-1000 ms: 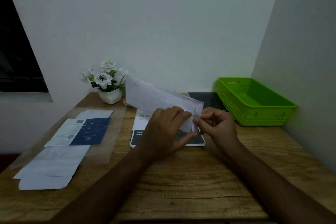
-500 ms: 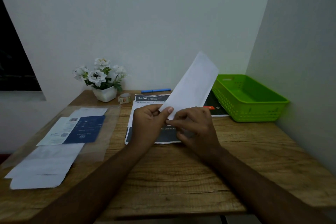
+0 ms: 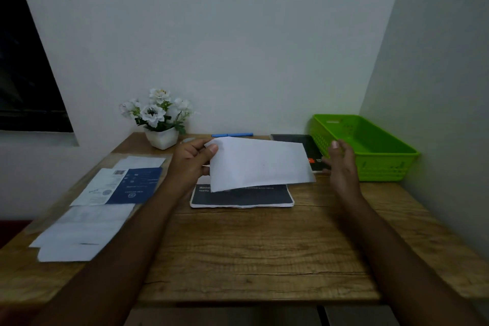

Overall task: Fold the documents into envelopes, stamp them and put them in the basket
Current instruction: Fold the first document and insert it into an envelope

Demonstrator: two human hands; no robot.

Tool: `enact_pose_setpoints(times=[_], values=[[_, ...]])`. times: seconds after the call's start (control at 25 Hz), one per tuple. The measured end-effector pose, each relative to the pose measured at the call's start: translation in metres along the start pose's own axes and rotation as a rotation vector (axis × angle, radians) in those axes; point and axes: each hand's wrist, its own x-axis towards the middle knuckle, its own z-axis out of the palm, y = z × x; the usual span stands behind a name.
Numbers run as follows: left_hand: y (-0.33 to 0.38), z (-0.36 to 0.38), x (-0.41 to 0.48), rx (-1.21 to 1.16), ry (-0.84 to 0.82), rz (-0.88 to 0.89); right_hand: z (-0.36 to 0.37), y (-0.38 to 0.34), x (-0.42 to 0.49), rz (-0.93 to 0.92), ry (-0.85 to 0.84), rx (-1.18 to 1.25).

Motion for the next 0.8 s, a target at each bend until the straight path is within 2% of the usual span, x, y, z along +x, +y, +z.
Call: enact_pose_setpoints(times=[0.12,0.2,0.36,0.48,0.68,0.8], values=[[-0.002,-0.003,0.000,-0.034,-0.045,-0.023,-0.006,0.003,0.004,0.076,-0.144,-0.116],[-0.003,-0.005,-0.001,-0.031,-0.053,-0.031,-0.008,0.006,0.002,0.084,-0.204,-0.104],[0.000,-0.010,-0.003,0.042,0.021,-0.059,-0.018,0.002,-0.003,0.115,-0.169,0.059],[0.004,-0.012,-0.014,0.160,0.020,-0.094,-0.032,0.000,-0.013,0.129,-0.216,0.008],[0.008,-0.028,-0.058,0.347,-0.068,-0.158,-0.073,-0.005,-0.047,0.260,-0.563,-0.080],[0.013,-0.041,-0.079,0.381,-0.145,-0.155,-0.088,-0.016,-0.059,0.280,-0.628,-0.305]])
